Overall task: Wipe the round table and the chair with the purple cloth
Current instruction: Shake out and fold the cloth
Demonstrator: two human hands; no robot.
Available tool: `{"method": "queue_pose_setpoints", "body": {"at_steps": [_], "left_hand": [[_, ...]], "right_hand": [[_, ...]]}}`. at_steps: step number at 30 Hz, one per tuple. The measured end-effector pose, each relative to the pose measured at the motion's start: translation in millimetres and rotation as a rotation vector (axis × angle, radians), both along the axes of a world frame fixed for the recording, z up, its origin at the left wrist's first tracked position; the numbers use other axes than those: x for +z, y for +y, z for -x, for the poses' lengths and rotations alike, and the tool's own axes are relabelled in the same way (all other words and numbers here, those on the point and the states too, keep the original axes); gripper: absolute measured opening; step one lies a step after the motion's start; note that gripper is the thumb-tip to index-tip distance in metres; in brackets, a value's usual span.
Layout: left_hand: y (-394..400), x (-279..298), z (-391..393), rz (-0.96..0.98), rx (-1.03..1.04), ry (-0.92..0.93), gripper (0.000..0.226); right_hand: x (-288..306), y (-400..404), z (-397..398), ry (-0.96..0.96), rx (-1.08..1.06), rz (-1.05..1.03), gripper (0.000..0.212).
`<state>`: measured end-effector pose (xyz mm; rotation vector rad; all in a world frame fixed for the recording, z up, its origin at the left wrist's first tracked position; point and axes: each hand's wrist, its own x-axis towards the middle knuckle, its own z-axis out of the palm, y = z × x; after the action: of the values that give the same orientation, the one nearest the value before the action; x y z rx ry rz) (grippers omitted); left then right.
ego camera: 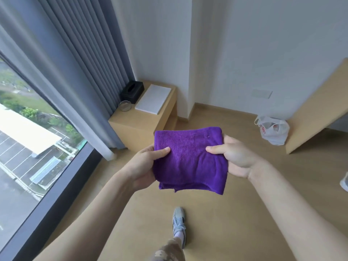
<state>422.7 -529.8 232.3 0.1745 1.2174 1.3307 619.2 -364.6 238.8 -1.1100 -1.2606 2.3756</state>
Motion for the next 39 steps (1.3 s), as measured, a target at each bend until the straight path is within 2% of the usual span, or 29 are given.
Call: {"method": "queue_pose_setpoints", "body": {"at_steps": [5, 10, 14, 19, 22, 27, 30, 34, 39], "left_hand": [[78, 3, 59, 0.032, -0.062, 0.032, 0.03], [152, 5, 108, -0.042, -0.198, -0.032, 0.057], [204, -15, 122, -0.066, -0.206, -0.115, 0.054], [266, -47, 126, -0.039, -0.127, -0.204, 0.047], [304, -67, 126, 0.015, -0.097, -0.206, 0.044], [364, -95, 132, 0.152, -0.069, -0.164, 0.045], [394, -110, 138, 0.219, -0.033, -0.122, 0.044], [421, -127, 137, 0.263, 0.146, -0.087, 0.04], [407, -139, 150, 0.297, 0.346, -0.106, 0.042]], "right_hand": [[3, 74, 54, -0.167, 0.075, -0.179, 0.037], [9, 140, 95, -0.231, -0.074, -0.296, 0.026], [4, 187, 108, -0.216, -0.183, -0.234, 0.029], [-20, 247, 113, -0.168, -0.17, -0.066, 0.027], [-49, 284, 121, -0.246, -0.153, -0.025, 0.023], [-104, 356, 133, -0.416, -0.027, 0.0, 0.026], [-119, 394, 147, -0.466, 0.126, -0.094, 0.024], [-132, 439, 174, -0.461, 0.313, -0.178, 0.026], [-148, 464, 230, -0.444, 0.453, -0.173, 0.03]]}}
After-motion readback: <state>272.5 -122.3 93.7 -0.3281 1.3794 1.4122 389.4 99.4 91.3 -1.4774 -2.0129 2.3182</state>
